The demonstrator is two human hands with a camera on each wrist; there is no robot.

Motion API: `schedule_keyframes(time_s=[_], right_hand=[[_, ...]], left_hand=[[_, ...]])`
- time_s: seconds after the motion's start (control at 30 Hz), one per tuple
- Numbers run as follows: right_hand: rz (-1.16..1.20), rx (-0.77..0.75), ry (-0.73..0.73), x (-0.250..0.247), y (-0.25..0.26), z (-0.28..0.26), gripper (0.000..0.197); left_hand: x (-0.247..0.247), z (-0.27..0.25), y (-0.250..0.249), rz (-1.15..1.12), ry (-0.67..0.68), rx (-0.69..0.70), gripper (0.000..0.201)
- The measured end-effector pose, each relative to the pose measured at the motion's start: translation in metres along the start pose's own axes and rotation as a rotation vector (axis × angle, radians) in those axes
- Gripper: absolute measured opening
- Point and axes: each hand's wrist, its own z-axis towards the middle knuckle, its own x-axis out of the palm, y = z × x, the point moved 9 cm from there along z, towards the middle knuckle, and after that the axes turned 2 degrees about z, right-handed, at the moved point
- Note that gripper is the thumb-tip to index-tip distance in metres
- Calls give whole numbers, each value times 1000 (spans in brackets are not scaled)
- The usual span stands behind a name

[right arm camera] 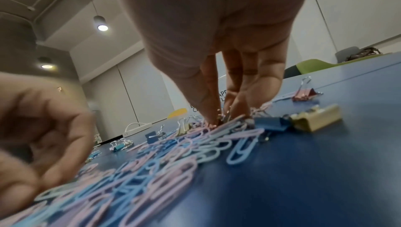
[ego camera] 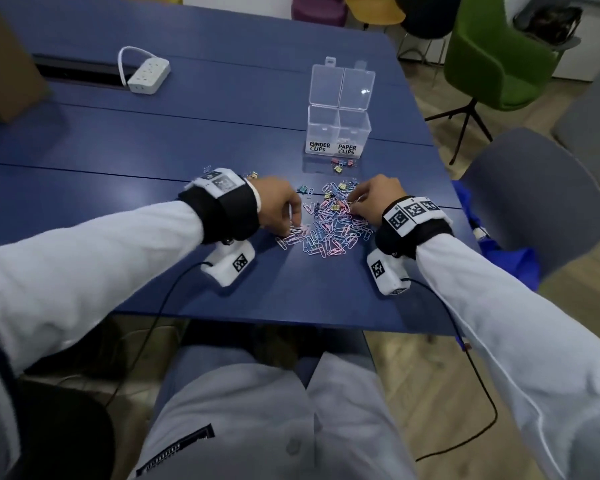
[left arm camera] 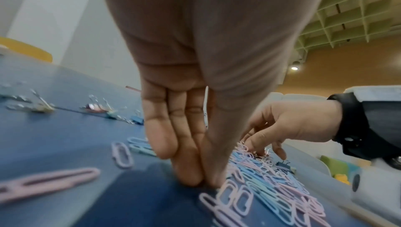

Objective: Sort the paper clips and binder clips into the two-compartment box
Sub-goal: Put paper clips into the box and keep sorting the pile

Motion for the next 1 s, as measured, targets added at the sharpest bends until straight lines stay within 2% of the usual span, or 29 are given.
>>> schedule_keyframes(time_s=[0.13,0.23,0.3,0.37,0.43,0.47,0.63,0.73,0.9,1.0], right_hand=[[26,10,9,0,-1,0,23],[27,-16,47,2,-3,2,28],[14,-58,58,4,-1,2,27],[25,-78,40,5,3,4,24],[27,-85,26,4,8,5,21],[27,-84,26,5,11,6,20],[89,-41,9,0,7,9,17],[172,-24,-1,-7,-3,12,16],[366,18,13,-15,-21,19,14],[379,6,-1,-22,-20,28,16]], left_hand=[[-13,8,-20,-67,-74,53,17],[-39,-5,-2,1,-165,29,14],[-36,-16,29,117,-86,-57,19],[-16,-28,63,172,93,-180,22],[3,-34,79,109,216,-235,19],[7,-32,78,55,222,-225,15],[8,1,26,-147,162,-45,7],[4,23,-2,-113,96,24,7],[-23,46,-15,-59,-180,62,23],[-20,53,-16,-21,-171,69,30]])
